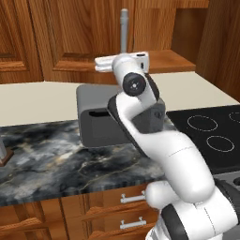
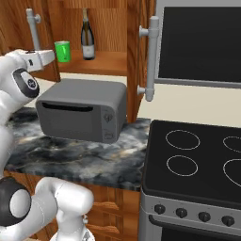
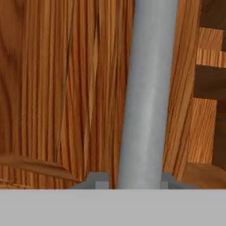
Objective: Open the cabinet directly in front. Then move the wine and the mug to the dining counter with the jar on it.
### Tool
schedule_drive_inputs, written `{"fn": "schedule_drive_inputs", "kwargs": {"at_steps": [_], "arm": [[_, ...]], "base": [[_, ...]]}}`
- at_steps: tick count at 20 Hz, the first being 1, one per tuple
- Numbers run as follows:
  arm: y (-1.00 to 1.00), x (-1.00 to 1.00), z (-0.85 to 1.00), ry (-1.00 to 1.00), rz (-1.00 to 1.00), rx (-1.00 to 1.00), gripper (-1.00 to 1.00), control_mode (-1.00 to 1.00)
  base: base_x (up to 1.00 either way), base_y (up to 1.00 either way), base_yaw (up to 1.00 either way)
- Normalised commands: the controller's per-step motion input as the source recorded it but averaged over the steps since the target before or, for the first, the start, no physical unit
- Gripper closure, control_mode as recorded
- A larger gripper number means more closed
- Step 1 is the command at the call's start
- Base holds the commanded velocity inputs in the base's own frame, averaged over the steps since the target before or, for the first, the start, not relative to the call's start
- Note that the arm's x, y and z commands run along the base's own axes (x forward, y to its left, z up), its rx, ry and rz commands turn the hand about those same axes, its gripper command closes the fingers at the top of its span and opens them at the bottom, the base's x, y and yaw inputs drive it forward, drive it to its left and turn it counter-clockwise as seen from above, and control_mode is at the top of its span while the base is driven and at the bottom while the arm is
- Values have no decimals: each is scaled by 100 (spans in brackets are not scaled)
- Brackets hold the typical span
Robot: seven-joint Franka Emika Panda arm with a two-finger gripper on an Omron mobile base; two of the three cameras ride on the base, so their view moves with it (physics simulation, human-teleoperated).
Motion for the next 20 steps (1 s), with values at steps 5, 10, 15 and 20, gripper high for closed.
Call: {"fn": "schedule_drive_inputs", "kwargs": {"at_steps": [5,10,15,20], "arm": [[100,-85,0,-10,-24,0,100,-100],[100,-74,0,-1,-29,0,100,-100],[100,-55,0,1,-29,-1,100,-100],[29,0,-1,8,-4,-5,-100,-100]], "base": [[0,0,0],[0,0,0],[0,0,0],[0,0,0]]}}
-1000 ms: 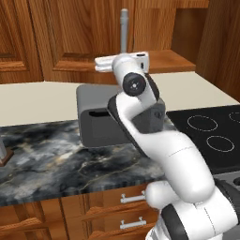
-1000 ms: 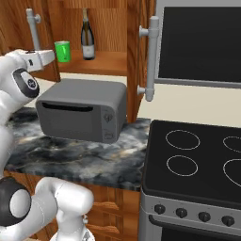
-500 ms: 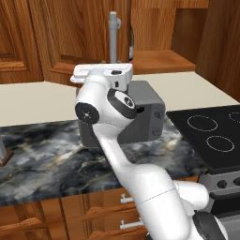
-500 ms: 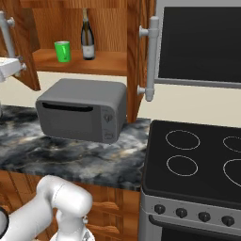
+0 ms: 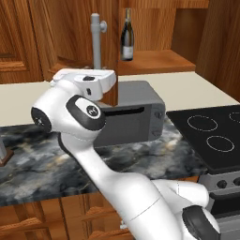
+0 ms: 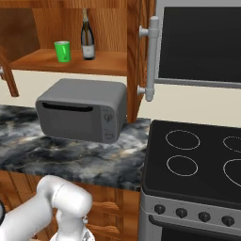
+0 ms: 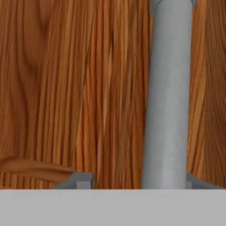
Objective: Open the cabinet directly in front. Then move the wine and the mug to the dining counter with the jar on it.
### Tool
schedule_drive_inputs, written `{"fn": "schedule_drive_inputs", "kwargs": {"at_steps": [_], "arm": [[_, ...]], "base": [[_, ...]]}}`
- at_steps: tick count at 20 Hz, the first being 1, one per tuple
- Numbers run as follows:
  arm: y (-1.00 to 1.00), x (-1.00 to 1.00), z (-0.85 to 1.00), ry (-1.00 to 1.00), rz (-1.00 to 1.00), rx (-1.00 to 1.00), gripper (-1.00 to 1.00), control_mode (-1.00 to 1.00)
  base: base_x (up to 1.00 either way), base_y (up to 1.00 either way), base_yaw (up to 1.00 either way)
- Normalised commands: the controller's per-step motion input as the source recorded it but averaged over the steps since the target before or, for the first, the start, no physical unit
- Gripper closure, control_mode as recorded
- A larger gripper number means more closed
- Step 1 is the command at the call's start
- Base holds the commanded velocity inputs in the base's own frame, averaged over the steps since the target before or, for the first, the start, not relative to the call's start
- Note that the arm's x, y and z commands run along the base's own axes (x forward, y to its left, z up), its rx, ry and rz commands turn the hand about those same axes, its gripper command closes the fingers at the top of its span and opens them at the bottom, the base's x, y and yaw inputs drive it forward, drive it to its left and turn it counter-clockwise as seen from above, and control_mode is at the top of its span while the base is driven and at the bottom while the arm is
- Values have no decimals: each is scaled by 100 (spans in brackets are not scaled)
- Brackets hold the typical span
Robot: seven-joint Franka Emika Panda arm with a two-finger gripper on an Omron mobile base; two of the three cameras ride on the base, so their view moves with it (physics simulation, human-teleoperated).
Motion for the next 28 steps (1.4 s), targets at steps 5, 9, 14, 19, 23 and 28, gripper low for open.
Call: {"fn": "schedule_drive_inputs", "kwargs": {"at_steps": [5,9,14,19,23,28], "arm": [[-2,-76,-25,0,0,1,-100,-100],[-42,-98,-12,-3,0,9,-100,-100],[-96,-74,0,-8,3,24,-100,-100],[-100,-27,-1,0,19,33,-100,-100],[-91,-9,-15,0,42,25,-100,-100],[-47,1,-30,2,46,18,-100,-100]], "base": [[0,0,0],[0,0,0],[0,0,0],[0,0,0],[0,0,0],[0,0,0]]}}
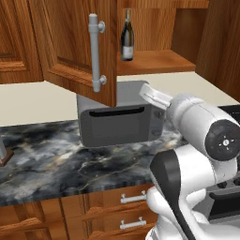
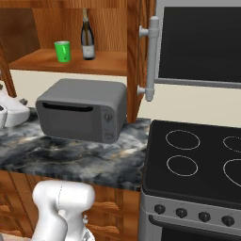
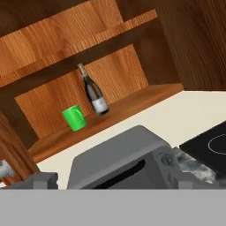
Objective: Open the cabinet directly in front. Then move the wine and the mug to the dining counter with the jar on it.
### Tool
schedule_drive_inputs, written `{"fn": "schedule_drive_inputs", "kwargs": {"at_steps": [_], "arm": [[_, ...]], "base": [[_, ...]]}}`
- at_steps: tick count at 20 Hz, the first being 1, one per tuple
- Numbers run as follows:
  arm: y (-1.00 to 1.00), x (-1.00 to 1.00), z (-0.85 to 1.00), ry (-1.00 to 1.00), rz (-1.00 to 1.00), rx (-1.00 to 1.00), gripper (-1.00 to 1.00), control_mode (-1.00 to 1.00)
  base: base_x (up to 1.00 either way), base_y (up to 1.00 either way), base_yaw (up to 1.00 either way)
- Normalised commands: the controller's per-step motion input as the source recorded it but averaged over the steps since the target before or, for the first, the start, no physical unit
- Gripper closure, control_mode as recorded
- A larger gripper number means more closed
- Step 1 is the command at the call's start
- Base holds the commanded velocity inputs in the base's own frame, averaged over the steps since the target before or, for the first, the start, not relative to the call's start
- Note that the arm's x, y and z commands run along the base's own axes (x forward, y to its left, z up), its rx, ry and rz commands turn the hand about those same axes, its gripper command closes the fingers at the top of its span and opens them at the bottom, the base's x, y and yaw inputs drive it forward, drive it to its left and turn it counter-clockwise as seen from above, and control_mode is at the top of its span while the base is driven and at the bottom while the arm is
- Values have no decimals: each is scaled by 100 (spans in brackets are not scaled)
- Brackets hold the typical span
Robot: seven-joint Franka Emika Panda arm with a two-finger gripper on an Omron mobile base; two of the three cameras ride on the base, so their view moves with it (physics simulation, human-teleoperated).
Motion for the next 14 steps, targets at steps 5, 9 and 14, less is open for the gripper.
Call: {"fn": "schedule_drive_inputs", "kwargs": {"at_steps": [5,9,14], "arm": [[0,44,-25,4,30,5,-100,-100],[0,66,0,0,12,0,-100,-100],[0,51,0,0,25,0,-100,-100]], "base": [[0,0,0],[0,0,0],[0,0,0]]}}
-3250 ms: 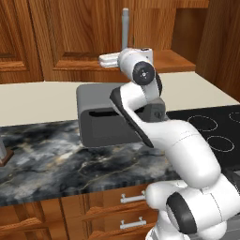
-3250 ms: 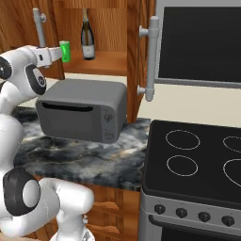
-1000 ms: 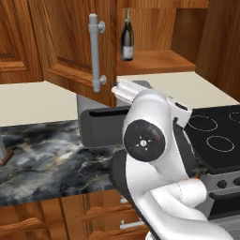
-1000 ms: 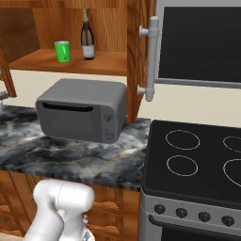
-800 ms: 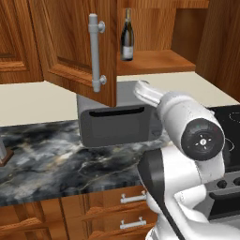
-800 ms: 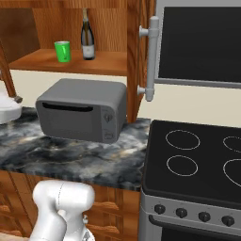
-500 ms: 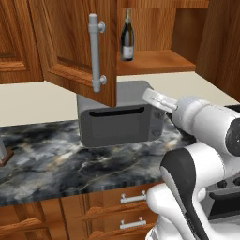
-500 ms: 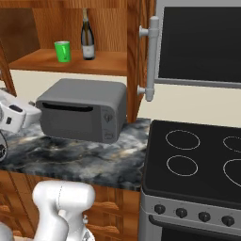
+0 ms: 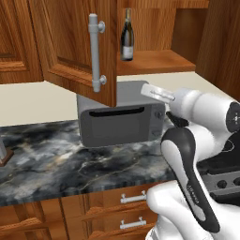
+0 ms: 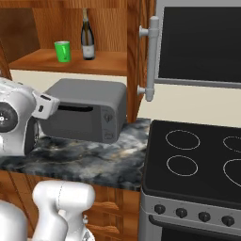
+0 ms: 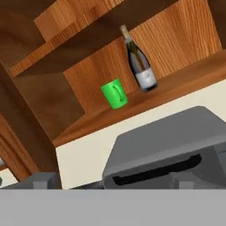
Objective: Open the cabinet directly in front. Then move the wine and the mug to the dining counter with the jar on it.
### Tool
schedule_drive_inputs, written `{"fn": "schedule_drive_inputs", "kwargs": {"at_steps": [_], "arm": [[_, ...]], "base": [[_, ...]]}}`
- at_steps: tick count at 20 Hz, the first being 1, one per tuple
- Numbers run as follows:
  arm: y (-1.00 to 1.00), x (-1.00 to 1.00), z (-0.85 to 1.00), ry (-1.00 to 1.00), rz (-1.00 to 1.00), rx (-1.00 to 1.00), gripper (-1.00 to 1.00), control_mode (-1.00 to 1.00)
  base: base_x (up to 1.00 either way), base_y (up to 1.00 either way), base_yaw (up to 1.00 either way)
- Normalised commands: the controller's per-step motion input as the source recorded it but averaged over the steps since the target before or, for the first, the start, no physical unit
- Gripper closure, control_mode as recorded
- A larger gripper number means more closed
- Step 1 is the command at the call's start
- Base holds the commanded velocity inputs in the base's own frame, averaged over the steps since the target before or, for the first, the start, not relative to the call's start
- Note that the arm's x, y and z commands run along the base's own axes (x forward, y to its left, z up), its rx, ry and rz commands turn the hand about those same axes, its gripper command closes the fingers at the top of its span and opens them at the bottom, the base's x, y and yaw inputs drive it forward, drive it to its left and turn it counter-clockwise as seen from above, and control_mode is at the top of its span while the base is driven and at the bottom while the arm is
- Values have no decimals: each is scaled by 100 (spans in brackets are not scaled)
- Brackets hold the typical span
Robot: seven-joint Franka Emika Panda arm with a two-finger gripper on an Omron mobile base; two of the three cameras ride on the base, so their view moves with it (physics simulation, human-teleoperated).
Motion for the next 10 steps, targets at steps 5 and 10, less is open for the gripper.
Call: {"fn": "schedule_drive_inputs", "kwargs": {"at_steps": [5,10], "arm": [[2,56,0,-2,28,0,-100,-100],[49,41,0,-6,30,0,-100,-100]], "base": [[0,0,0],[0,0,0]]}}
